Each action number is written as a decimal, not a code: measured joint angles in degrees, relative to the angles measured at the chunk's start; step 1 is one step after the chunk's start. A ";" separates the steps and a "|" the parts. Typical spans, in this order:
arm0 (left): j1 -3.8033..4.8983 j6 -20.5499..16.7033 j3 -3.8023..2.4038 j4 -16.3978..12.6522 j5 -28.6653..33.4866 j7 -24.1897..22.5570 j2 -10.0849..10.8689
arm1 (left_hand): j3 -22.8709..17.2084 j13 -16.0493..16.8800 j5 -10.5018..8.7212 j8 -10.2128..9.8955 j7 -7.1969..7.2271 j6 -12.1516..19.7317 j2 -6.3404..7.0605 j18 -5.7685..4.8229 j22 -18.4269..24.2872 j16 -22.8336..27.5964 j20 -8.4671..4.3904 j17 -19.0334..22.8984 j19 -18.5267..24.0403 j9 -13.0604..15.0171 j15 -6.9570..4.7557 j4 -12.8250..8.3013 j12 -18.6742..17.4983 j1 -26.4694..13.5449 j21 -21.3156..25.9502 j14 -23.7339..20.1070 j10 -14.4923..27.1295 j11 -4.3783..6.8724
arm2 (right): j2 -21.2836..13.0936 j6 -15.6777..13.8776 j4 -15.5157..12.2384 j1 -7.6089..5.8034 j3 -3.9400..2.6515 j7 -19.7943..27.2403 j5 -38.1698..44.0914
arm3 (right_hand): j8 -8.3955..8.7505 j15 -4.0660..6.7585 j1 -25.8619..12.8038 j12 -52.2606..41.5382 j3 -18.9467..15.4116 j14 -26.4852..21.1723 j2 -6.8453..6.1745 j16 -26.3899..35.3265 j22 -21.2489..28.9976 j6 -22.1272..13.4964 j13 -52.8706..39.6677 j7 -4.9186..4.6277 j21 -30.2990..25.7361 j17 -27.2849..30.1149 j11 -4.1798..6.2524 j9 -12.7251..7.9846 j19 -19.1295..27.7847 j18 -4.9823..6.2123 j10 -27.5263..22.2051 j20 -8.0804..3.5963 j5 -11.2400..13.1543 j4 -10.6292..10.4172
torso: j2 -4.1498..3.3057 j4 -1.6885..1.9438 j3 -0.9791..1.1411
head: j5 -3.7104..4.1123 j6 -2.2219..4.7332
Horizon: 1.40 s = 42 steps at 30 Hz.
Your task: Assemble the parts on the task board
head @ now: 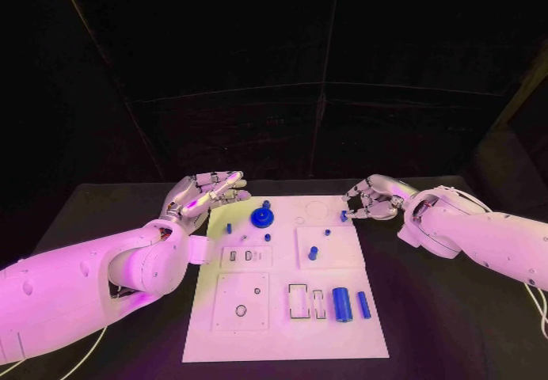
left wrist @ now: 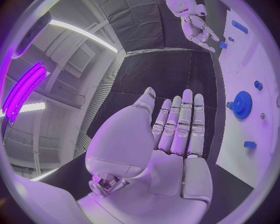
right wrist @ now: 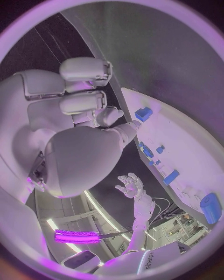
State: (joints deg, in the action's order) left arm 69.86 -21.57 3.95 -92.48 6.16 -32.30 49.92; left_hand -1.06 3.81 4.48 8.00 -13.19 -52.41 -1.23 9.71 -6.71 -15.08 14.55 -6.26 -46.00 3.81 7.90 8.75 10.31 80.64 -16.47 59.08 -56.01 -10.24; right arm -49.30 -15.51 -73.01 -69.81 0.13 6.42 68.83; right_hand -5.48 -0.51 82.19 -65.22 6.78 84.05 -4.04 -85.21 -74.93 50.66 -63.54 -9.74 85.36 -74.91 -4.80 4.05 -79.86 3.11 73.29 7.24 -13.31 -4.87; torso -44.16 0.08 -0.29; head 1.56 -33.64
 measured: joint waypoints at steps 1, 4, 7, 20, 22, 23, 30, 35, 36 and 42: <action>0.00 0.00 0.00 0.01 0.00 0.00 0.00 | 0.00 0.00 0.00 0.00 0.00 0.00 0.00 0.00 0.00 0.00 0.00 0.00 0.00 0.00 0.00 0.00 0.00 0.00 0.00 0.00 0.00 0.00 | -0.01 0.14 0.01 0.01 0.00 0.02 0.06 | 0.00 0.00 0.00 0.00 0.00 0.00 0.00 0.00 0.00 0.07 -0.03 -0.07 0.00 0.00 0.00 0.02 -0.07 0.00 0.00 -0.07 0.00 0.00 | 0.01 -0.01 0.00 | 0.03 0.01; 0.00 0.01 0.00 0.04 0.00 0.01 -0.01 | 0.00 0.00 0.00 0.00 0.00 0.00 0.00 0.00 0.00 0.00 0.00 0.00 0.00 0.00 0.00 0.00 0.00 0.00 0.00 0.00 0.00 0.00 | 0.00 0.54 0.02 0.11 -0.01 0.06 0.26 | 0.00 0.00 0.00 0.00 -0.17 0.00 0.00 0.00 0.00 0.07 -0.06 -0.07 0.00 0.00 0.00 0.05 -0.21 0.00 0.00 -0.21 0.00 0.17 | 0.01 -0.01 -0.01 | 0.10 0.03; 0.00 0.01 0.00 0.06 0.00 0.02 -0.07 | 0.00 0.00 0.00 0.00 0.00 0.00 0.00 0.00 0.00 0.00 0.00 0.00 0.00 0.00 0.00 0.00 0.00 0.00 0.00 0.00 0.00 0.00 | 0.04 0.86 0.02 0.40 -0.02 0.06 0.44 | 0.00 0.00 0.00 0.00 -0.16 0.00 0.00 0.00 0.00 0.07 -0.06 -0.07 0.00 0.00 0.00 0.05 -0.21 0.00 0.00 -0.21 0.00 0.16 | 0.01 -0.01 0.00 | 0.13 0.04; -0.01 0.00 0.00 0.18 0.01 0.07 -0.11 | 0.01 0.00 0.00 0.00 0.00 0.00 0.00 -0.01 -0.01 0.00 0.00 -0.01 0.00 0.00 0.00 0.01 0.00 0.00 0.00 0.00 0.00 0.00 | 0.50 1.58 0.59 1.03 0.00 -0.12 0.93 | -0.24 0.00 0.00 0.00 -0.16 0.00 0.00 0.00 0.01 0.28 -0.22 0.14 0.00 0.00 0.00 0.09 -0.22 0.00 0.00 -0.20 0.00 0.16 | 0.02 -0.01 0.01 | 0.29 0.02; -0.01 0.00 0.00 0.20 0.01 0.07 -0.12 | 0.01 0.00 0.00 0.00 0.00 0.00 0.00 0.00 -0.01 0.00 0.00 -0.01 0.00 0.00 0.00 0.01 0.00 0.00 0.00 0.00 0.00 0.00 | 0.56 1.65 0.65 1.13 0.00 -0.17 1.00 | -0.24 0.00 0.00 -0.23 -0.16 0.00 0.00 0.00 0.01 0.47 -0.27 -0.05 0.00 0.00 0.00 0.09 -0.22 0.00 0.00 -0.20 0.00 0.16 | 0.02 -0.01 0.01 | 0.29 0.01; -0.01 0.00 0.00 0.21 0.01 0.08 -0.13 | 0.01 0.00 0.00 0.00 0.00 0.00 0.00 0.00 -0.01 0.00 0.00 -0.01 0.00 0.00 0.00 0.01 0.00 0.00 0.00 0.00 0.00 0.00 | 0.59 1.68 0.67 1.15 0.00 -0.19 1.03 | -0.28 0.00 0.00 -0.23 -0.16 0.00 0.00 0.00 0.01 0.47 -0.27 -0.05 0.00 0.01 0.00 0.09 -0.22 0.00 0.00 -0.20 0.00 0.16 | 0.02 -0.01 0.01 | 0.29 0.01; -0.01 0.00 0.00 0.27 0.01 0.10 -0.17 | 0.01 0.00 0.00 0.00 0.00 0.00 0.00 0.00 -0.01 0.00 0.00 -0.01 0.00 0.00 0.00 0.01 0.00 0.00 0.00 0.00 0.00 0.00 | 1.02 1.69 1.18 1.25 0.00 -0.42 1.23 | -0.67 0.00 -0.01 -0.45 -0.16 0.00 0.01 0.00 0.01 1.17 -0.60 0.29 0.00 0.01 0.20 0.16 -0.22 0.00 0.20 -0.20 0.00 0.16 | 0.02 -0.01 0.01 | 0.40 -0.08; -0.02 0.00 0.00 0.32 0.01 0.11 -0.20 | 0.01 0.00 0.00 0.00 0.00 0.00 0.00 0.00 -0.02 0.00 0.00 -0.01 0.00 0.00 0.00 0.01 0.00 0.00 0.00 0.00 0.00 0.00 | 1.52 1.70 1.68 1.26 -0.01 -0.62 1.35 | -0.99 0.00 0.12 -0.84 -0.16 0.00 0.78 0.00 0.01 2.26 -0.88 0.30 0.00 0.01 0.40 0.23 -0.42 0.00 0.41 -0.40 0.46 0.16 | 0.02 -0.01 0.01 | 0.45 -0.20; -0.02 0.00 0.00 0.33 0.01 0.11 -0.20 | 0.01 0.00 0.00 0.00 0.00 0.00 0.00 0.00 -0.02 0.00 0.00 -0.01 0.00 0.00 0.00 0.01 0.00 0.00 0.00 0.00 0.00 0.00 | 1.62 1.71 1.77 1.27 -0.01 -0.65 1.38 | -1.32 0.00 0.34 -0.84 -0.16 0.00 1.01 0.00 0.01 2.43 -1.00 0.45 0.00 0.01 0.61 0.23 -0.42 -0.01 0.61 -0.40 0.46 0.16 | 0.02 -0.01 0.01 | 0.46 -0.22; -0.02 0.00 0.00 0.39 0.01 0.13 -0.21 | 0.02 0.00 0.00 0.00 0.00 0.00 0.00 0.00 -0.02 0.00 0.00 -0.01 0.00 0.00 0.00 0.01 0.00 0.00 0.00 0.00 0.00 0.00 | 2.11 1.87 2.09 1.39 -0.01 -0.84 1.53 | -1.62 0.00 0.29 -1.15 -0.16 0.00 1.51 0.00 0.02 3.54 -1.36 0.47 0.00 -0.02 0.82 0.29 -0.63 0.00 0.83 -0.60 0.68 0.16 | 0.02 0.02 0.01 | 0.47 -0.30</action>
State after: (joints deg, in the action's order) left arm 69.84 -21.57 3.95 -92.09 6.17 -32.17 49.71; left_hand -1.05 3.81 4.48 8.00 -13.19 -52.41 -1.23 9.71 -6.73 -15.08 14.55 -6.27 -46.00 3.80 7.90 8.76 10.31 80.64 -16.47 59.08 -56.00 -10.24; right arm -47.19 -13.64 -70.93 -68.42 0.13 5.58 70.36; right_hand -7.10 -0.51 82.48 -66.37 6.62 84.04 -2.53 -85.21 -74.92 54.20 -64.89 -9.27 85.36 -74.93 -3.98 4.34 -80.48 3.10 74.12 6.64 -12.63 -4.71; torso -44.14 0.10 -0.28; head 2.03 -33.94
